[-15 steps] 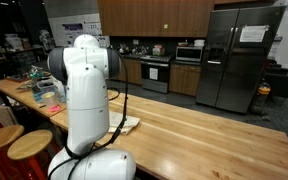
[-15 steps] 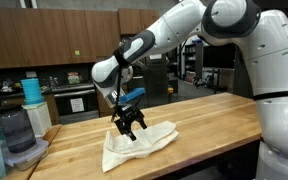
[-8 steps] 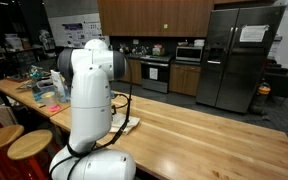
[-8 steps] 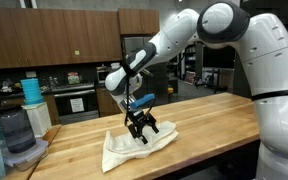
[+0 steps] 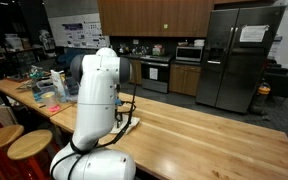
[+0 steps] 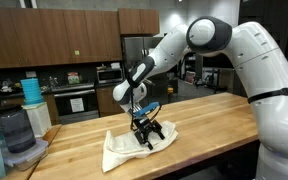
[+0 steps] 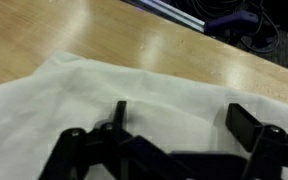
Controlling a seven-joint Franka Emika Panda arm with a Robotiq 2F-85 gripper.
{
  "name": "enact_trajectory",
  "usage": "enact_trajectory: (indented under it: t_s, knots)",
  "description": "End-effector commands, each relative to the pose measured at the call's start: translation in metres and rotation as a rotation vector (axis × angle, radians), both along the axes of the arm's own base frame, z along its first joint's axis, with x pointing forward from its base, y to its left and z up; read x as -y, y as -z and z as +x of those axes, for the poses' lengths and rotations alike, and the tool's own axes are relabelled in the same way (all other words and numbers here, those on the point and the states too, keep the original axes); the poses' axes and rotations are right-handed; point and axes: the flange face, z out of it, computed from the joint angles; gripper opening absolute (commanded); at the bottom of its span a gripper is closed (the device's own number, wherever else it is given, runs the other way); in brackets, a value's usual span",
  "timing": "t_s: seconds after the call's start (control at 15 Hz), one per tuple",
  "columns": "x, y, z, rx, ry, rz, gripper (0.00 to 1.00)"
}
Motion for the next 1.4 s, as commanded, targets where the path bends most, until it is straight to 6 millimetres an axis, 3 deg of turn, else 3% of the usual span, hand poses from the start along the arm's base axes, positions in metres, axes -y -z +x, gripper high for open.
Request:
enact_trajectory:
  t_s: [0.0,0.93,1.33]
  knots:
    - [-0.013,0.007,0.017,0.047,0.003,0.015,1.0]
    - [-0.085,-0.047,0.067,0.348,-0.274,0.131,1.0]
    - [-0.057,-0.095,0.05,0.468,-0.2,0.125,1.0]
